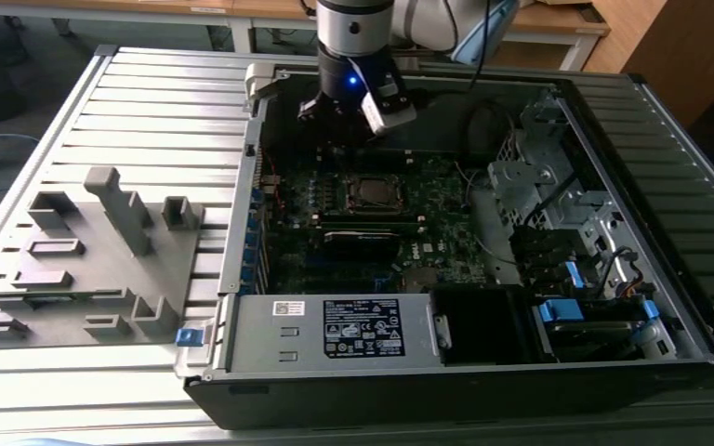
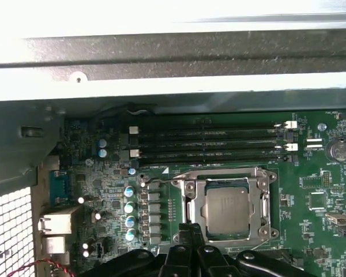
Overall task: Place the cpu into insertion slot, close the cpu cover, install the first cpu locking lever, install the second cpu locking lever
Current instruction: 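Install the first cpu locking lever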
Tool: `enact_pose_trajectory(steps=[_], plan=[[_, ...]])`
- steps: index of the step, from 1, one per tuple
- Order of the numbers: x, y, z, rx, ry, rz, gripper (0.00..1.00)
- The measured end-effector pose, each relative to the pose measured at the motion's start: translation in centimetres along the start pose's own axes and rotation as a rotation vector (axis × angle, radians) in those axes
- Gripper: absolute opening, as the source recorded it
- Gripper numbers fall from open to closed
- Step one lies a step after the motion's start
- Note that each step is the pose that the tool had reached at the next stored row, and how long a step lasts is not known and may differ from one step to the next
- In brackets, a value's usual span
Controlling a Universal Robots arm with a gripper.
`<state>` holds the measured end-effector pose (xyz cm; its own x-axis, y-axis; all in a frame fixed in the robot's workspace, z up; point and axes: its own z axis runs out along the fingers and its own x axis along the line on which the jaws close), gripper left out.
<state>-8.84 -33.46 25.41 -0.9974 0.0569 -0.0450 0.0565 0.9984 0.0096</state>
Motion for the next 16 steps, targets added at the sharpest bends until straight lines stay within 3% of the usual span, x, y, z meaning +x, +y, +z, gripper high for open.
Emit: enact_pose_trajectory(steps=[11, 16], plan=[[2.67, -0.15, -0.11, -0.0006, -0.0098, 0.000, 0.11], [3.13, -0.17, -0.13, -0.0009, -0.0113, 0.000, 0.11]])
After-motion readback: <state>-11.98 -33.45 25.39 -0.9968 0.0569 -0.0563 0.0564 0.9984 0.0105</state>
